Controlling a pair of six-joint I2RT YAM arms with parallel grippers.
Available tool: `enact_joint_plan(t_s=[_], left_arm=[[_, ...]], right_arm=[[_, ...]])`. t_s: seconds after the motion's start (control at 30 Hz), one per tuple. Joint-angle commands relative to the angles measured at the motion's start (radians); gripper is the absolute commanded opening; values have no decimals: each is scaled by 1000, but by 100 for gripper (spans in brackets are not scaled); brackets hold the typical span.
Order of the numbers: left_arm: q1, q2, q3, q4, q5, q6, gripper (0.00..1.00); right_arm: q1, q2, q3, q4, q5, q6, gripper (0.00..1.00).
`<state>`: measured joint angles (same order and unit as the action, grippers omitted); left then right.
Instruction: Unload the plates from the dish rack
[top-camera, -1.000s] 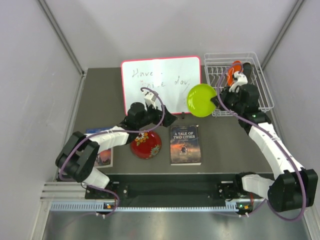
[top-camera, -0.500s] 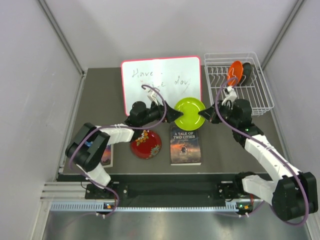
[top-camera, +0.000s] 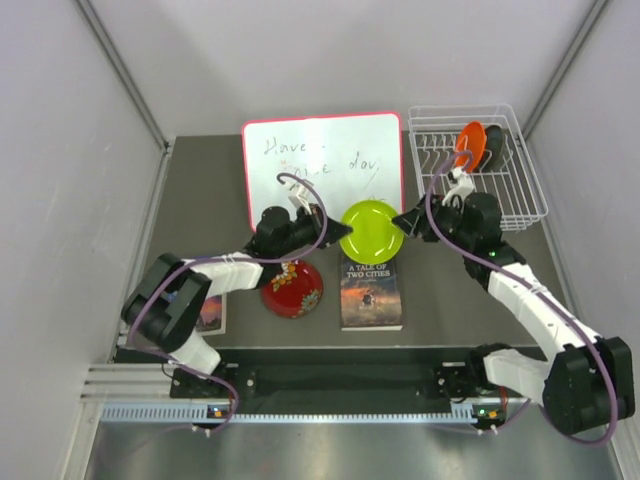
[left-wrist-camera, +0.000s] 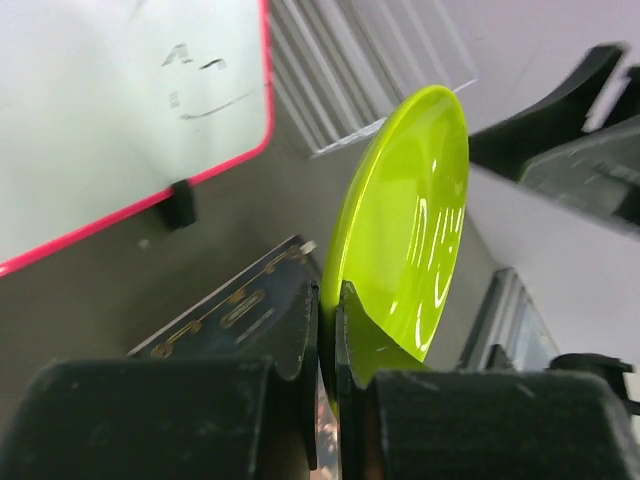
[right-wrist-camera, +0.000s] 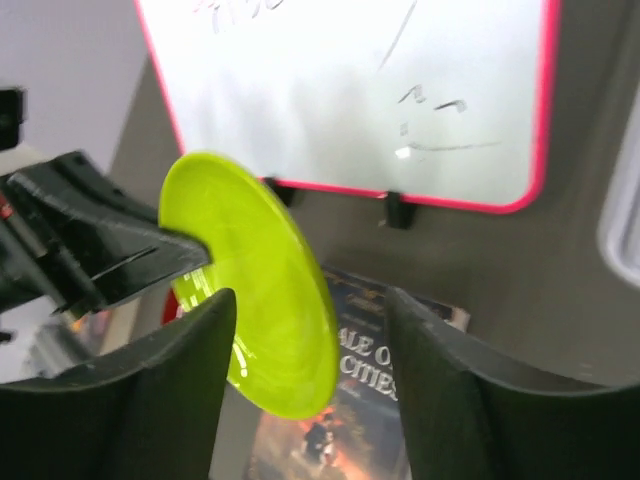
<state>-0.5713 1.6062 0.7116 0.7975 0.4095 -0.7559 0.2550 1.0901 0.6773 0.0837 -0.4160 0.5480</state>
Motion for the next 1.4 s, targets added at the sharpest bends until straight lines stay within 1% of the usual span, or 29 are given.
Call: enact_joint_plan(t_s=[0.0,0.03,0.07,0.1,0.13,0.17,0.2,0.3,0.4,0.43,0.47,0.6,0.63,0.73,0.9,0.97,1.13,1.37], left_arm=[[30,-192,-27,-213,-112,107,0],[37,-224,-44,-256,-139,118,0],[47,-288,-52,-297,-155,122,0],[62,-322,-58,-393,-175,130,0],[68,-354,-69,-441,-225,141,0],[73,-415,-76,-483,-245,148,0],[83,-446,-84,-560,-265,153,0],[87,-558,-126,-682,-333,152,0],[87,-656,-187,-745,-377,119,0],[88,-678,-228,-765,-382,100,0],[87,-724,-248,-774,-389,89,0],[87,-811,-325,-836,-400,61,0],[87,-825,-343,-849,-400,50,0],[87,-903,-368,-911,-475,46,0],[87,-965,-382,-997,-575,35,0],[87,-974,-388,-1008,-610,23,0],[85,-948,-423,-988,-595,-20,0],[87,-907,-428,-995,-549,-28,0]], right_arm=[[-10,-4,209,-165,256,-184,63],[-17,1,235,-201,288,-232,66],[-25,7,257,-211,310,-252,70],[-33,19,293,-214,328,-269,71],[-54,28,309,-216,333,-286,71],[-68,39,323,-213,333,-290,72],[-80,62,349,-210,321,-292,72],[-138,117,402,-206,313,-295,71],[-192,172,456,-205,328,-298,72],[-212,186,471,-205,338,-303,72],[-220,200,502,-208,348,-306,72],[-247,273,577,-214,393,-322,72],[-293,284,590,-214,388,-316,72],[-319,317,620,-197,361,-301,72],[-336,361,653,-199,353,-301,72],[-344,376,654,-199,353,-303,72],[-362,407,666,-197,353,-312,72],[-376,436,683,-211,350,-319,72]])
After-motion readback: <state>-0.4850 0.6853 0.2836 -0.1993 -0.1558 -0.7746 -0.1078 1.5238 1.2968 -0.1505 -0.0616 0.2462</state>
